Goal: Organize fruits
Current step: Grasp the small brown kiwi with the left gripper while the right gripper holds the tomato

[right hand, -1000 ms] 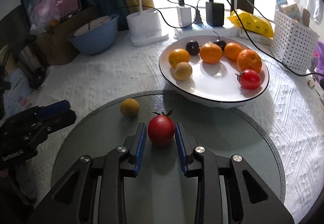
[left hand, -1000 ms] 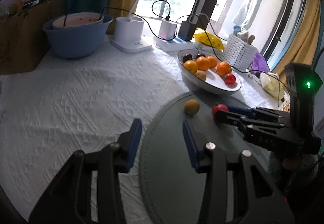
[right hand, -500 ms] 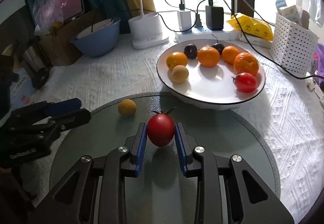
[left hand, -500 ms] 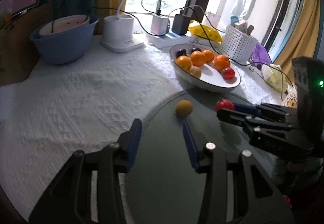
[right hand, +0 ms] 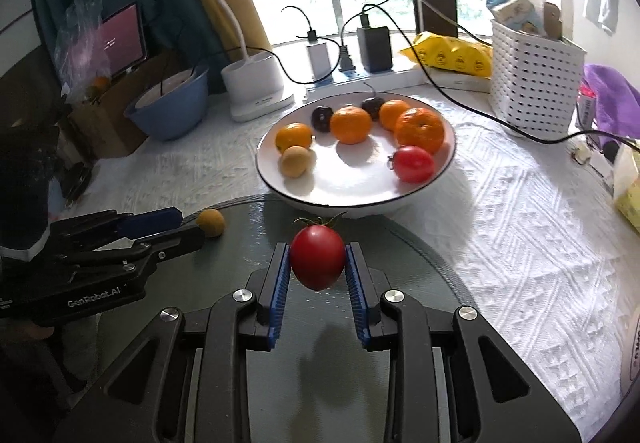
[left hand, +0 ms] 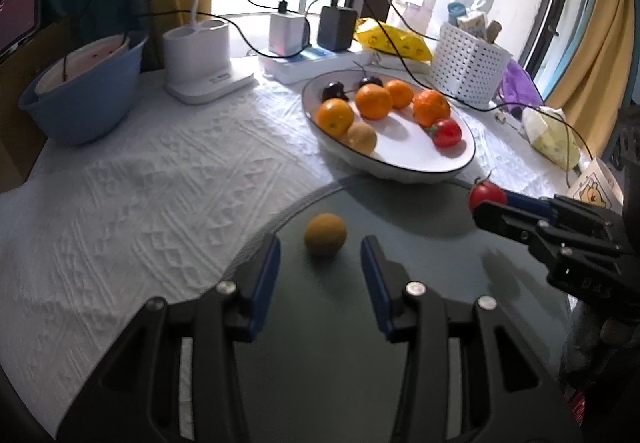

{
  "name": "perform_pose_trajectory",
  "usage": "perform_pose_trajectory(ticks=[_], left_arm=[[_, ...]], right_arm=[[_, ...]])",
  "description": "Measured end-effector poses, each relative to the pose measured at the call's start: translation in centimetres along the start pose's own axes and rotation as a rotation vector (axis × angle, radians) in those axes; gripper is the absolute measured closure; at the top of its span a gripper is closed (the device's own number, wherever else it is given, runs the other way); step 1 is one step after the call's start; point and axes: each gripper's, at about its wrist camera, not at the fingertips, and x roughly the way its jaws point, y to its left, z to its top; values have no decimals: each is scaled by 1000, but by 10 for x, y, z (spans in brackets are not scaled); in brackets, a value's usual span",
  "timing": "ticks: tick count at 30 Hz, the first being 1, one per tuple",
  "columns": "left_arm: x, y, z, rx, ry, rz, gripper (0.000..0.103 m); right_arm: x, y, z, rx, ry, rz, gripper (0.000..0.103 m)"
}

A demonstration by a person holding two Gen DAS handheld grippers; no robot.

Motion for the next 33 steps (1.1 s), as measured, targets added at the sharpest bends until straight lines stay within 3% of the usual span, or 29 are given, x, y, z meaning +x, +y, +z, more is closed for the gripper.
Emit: perform_pose_trajectory(ticks=[11,17,33], left_arm=[[13,-13,3,52,22,9,61],[17,-16,1,68,47,-1,78],[-10,-35,19,99,-25,-54,78]], right_arm=[[-5,-15,-2,34,-16,6,73],[-7,-19,-3,39,-19,7,73],[-13,-23,8,38,-36,1,73]])
